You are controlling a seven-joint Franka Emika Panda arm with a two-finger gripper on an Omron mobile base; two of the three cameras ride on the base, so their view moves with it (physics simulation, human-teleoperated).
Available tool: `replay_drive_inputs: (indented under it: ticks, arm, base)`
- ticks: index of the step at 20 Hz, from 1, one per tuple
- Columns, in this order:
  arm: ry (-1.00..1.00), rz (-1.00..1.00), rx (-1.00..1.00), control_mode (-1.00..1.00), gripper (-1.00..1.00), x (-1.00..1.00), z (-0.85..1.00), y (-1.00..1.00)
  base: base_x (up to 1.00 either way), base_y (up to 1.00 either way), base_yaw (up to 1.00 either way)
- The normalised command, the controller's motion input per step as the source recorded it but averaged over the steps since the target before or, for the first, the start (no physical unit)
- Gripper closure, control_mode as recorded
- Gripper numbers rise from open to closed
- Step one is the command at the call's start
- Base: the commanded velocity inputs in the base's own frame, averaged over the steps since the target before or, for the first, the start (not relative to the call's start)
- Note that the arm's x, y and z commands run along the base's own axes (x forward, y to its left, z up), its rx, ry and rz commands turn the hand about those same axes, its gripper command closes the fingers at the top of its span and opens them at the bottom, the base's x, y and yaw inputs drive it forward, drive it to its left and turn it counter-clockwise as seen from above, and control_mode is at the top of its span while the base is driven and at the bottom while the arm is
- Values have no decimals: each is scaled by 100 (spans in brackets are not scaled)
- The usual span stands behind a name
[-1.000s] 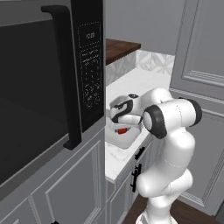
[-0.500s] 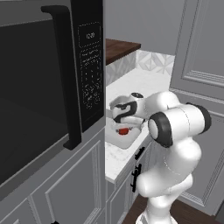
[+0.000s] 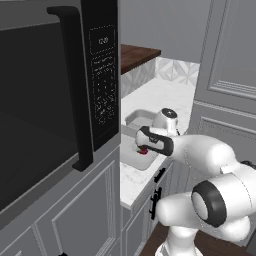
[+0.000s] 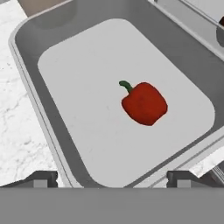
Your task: Place one bell pepper and one fish in each tupperware on the nearby counter, to pack two identical lunches.
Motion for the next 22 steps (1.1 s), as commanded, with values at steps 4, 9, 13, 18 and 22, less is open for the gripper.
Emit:
replay_drive_inputs:
  ticks: [4,9,13,18,22]
  arm:
    - [-22,0,0,-100,-100,-58,73,0]
    - [-19,-1,0,-100,-100,-42,84,2]
    - [-21,-4,0,-100,-100,-48,81,0]
    - [-22,-3,0,-100,-100,-63,65,0]
    - [-20,-2,0,-100,-100,-79,39,0]
  base:
    - [0,0,0]
    - [0,0,0]
    - [0,0,0]
    - [0,0,0]
    - [0,0,0]
